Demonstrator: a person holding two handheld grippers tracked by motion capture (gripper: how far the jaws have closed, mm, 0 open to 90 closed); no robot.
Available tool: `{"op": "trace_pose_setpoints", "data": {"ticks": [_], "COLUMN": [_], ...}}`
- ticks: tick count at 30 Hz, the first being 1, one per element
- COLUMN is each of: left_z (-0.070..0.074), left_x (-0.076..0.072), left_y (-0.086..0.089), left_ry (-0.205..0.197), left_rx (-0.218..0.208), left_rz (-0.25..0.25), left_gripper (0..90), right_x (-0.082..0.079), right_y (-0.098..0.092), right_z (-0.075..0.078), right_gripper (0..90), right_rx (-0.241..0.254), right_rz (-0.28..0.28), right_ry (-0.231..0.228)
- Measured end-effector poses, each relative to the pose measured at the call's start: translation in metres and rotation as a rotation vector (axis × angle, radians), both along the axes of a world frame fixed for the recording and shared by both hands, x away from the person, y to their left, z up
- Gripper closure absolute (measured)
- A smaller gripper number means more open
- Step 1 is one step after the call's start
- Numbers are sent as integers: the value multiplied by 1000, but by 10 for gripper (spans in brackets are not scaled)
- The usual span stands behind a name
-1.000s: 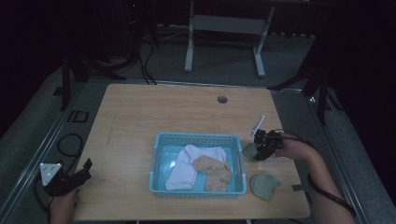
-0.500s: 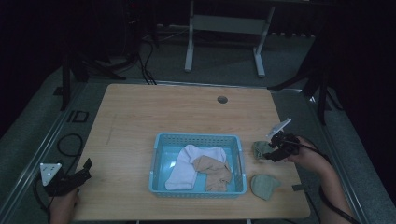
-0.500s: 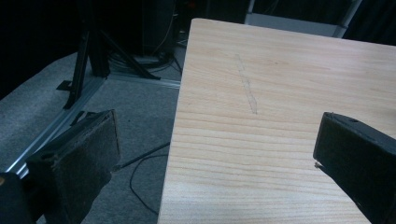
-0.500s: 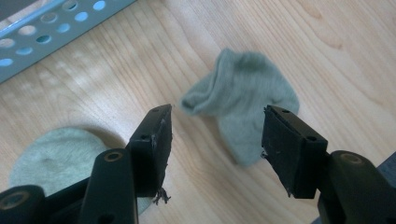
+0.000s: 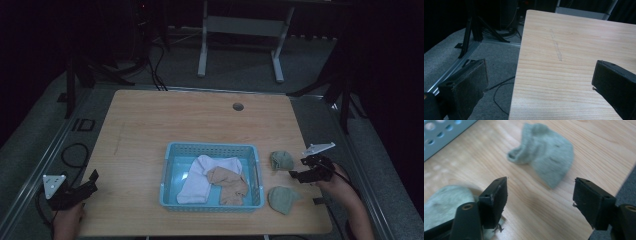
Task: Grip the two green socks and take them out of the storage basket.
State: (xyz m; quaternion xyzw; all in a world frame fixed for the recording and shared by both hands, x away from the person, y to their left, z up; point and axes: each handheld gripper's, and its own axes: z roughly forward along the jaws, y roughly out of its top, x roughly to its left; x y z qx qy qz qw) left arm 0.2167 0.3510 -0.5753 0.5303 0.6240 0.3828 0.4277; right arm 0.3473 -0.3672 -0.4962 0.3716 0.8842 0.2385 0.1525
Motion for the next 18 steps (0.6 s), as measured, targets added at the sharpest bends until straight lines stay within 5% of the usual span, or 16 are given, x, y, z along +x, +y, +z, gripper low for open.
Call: {"op": "trace_pose_setpoints", "data": {"ticks": [3, 9, 14, 18], "left_z": [0, 0, 0, 0], "left_x": [0, 0, 0, 0], "left_y": [0, 0, 0, 0], "left_ry": [1, 2, 1, 1], "left_rx": [1, 0, 0, 0], "left_rz": [-1, -1, -2, -1], "left_gripper": [7, 7, 7, 7], "right_x": [-5, -18, -26, -34], "right_y": [-12, -32, -40, -41], "right_z": [-6, -17, -33, -45], "right_gripper": [131, 131, 121, 122], "right_rx": [77, 211, 218, 196], "right_rz": [-81, -213, -273, -333], "right_ry": [-50, -135, -114, -144]}}
